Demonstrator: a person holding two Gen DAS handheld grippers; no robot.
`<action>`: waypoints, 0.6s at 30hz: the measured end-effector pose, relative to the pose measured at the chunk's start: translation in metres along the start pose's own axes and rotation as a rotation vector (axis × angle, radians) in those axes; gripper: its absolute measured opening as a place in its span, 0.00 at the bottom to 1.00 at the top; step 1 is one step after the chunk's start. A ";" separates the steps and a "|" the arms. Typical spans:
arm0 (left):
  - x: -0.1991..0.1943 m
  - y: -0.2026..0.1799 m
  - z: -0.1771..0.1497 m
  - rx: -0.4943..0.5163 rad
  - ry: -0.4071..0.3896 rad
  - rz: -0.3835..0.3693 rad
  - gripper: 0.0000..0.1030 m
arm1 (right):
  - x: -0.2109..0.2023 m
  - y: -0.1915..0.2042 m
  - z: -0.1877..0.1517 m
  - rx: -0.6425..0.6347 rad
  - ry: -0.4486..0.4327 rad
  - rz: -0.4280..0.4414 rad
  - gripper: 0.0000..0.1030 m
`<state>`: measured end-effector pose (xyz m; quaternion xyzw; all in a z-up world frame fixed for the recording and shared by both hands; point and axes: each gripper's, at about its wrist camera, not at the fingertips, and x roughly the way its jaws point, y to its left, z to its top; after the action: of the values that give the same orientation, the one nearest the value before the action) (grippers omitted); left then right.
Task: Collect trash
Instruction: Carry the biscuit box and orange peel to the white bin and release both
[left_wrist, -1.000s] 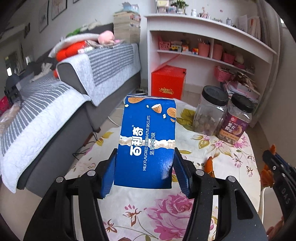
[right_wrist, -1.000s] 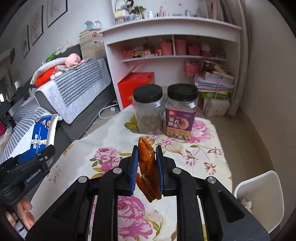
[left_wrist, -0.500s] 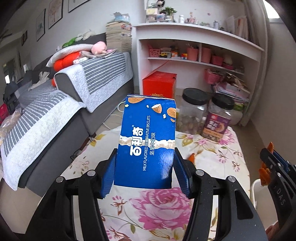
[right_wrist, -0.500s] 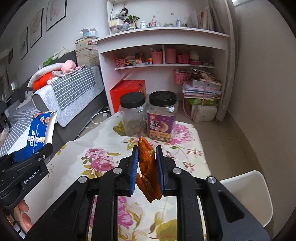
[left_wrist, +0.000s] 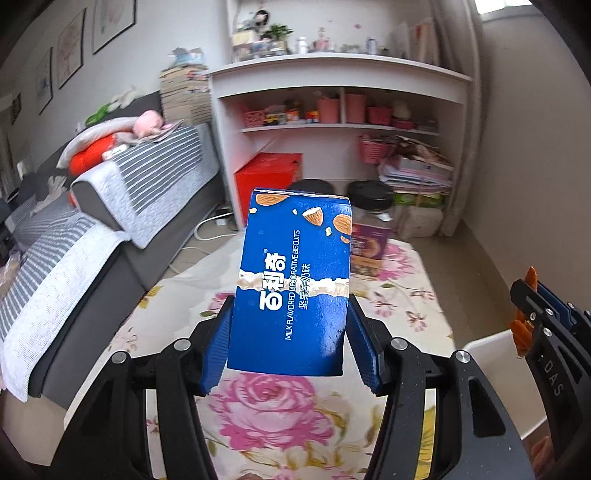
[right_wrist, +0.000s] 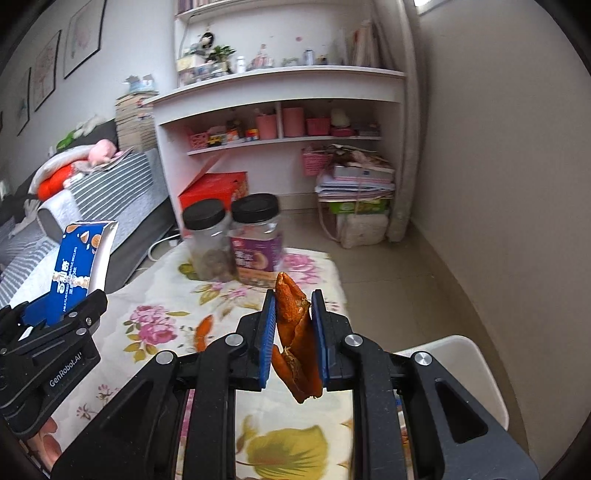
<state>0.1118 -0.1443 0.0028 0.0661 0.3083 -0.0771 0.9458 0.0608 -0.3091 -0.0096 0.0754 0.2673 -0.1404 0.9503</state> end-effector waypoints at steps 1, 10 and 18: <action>-0.001 -0.005 0.000 0.006 -0.002 -0.006 0.55 | -0.001 -0.005 0.000 0.006 0.000 -0.008 0.18; -0.010 -0.069 0.000 0.083 -0.006 -0.083 0.55 | -0.015 -0.070 -0.003 0.120 0.020 -0.097 0.18; -0.019 -0.127 -0.004 0.160 -0.009 -0.160 0.55 | -0.030 -0.120 -0.003 0.212 0.009 -0.211 0.45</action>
<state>0.0709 -0.2656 0.0004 0.1161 0.3012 -0.1768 0.9298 -0.0023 -0.4158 -0.0041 0.1475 0.2618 -0.2666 0.9158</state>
